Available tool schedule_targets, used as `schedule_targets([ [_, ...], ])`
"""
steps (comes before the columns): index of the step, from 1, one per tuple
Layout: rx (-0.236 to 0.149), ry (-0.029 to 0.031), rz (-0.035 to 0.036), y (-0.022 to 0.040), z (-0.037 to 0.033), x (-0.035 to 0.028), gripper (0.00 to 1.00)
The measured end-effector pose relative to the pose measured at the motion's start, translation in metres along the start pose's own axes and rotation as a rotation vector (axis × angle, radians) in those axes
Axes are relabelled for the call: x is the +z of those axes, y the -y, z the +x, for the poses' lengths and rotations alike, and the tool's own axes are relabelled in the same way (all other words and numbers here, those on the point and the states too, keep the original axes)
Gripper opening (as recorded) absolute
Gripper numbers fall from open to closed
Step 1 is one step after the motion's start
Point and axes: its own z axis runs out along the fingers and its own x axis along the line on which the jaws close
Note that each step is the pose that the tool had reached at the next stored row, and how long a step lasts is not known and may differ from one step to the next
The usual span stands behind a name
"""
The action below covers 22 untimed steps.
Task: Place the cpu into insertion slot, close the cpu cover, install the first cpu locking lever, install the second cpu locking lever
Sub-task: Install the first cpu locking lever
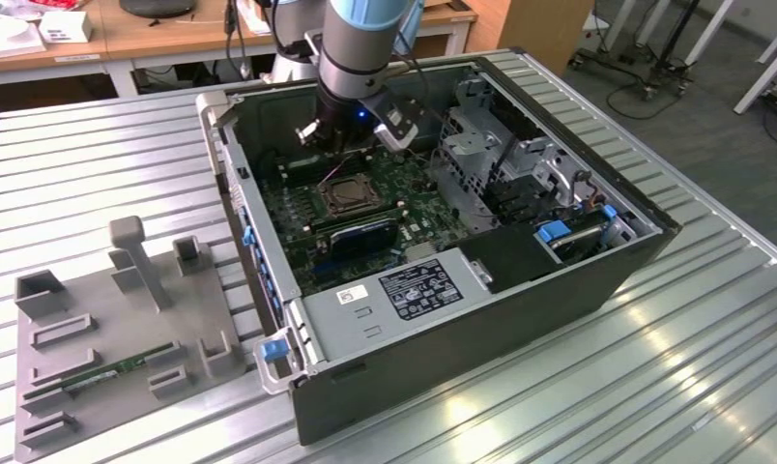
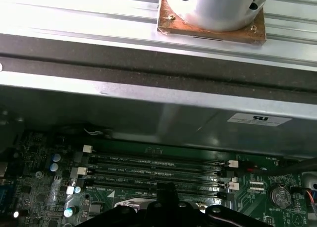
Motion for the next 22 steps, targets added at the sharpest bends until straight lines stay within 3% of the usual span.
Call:
schedule_targets([
  [8,0.000,-0.0001,0.0000,0.0019,-0.0015,0.0048,0.11],
  [22,0.000,0.0000,-0.0001,0.0031,-0.0041,0.0077,0.11],
])
